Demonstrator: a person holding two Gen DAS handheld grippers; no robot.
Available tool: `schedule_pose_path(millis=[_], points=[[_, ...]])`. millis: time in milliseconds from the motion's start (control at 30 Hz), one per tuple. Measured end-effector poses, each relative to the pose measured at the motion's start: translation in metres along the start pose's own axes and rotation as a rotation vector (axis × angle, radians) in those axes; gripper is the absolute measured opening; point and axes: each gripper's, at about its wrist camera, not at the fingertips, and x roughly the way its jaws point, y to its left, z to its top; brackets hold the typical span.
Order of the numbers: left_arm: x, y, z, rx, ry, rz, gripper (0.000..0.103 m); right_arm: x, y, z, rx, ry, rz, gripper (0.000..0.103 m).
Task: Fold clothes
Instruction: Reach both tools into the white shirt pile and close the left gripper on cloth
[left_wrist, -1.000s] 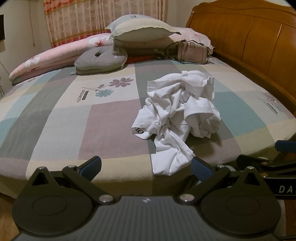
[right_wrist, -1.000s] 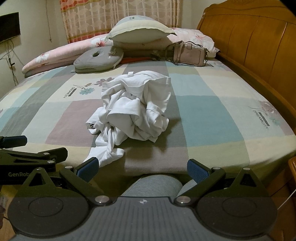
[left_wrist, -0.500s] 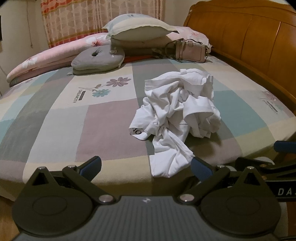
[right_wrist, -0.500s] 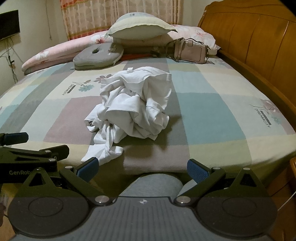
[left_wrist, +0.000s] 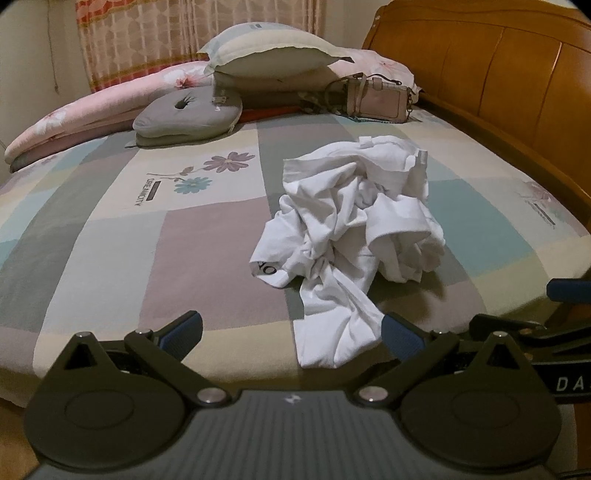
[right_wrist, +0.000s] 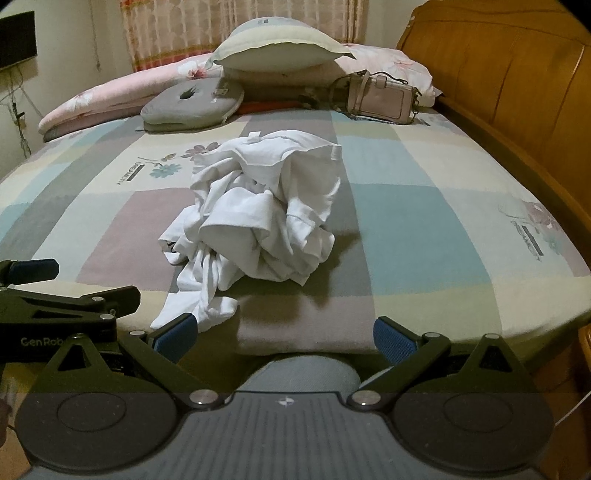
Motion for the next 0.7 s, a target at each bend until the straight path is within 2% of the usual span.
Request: schedule_pose_path(millis=[400,700], points=[[0.036,0.002,0.022,-0.006,0.026,-0.031,0.102,0.027,-0.009,0.026,-0.037,0.026,0.011,0.103],[0.072,0.010,0.043,-0.023,0.051,-0.012,0.102,0.057,-0.026,0.046,-0.023,0.067,-0.008,0.103]])
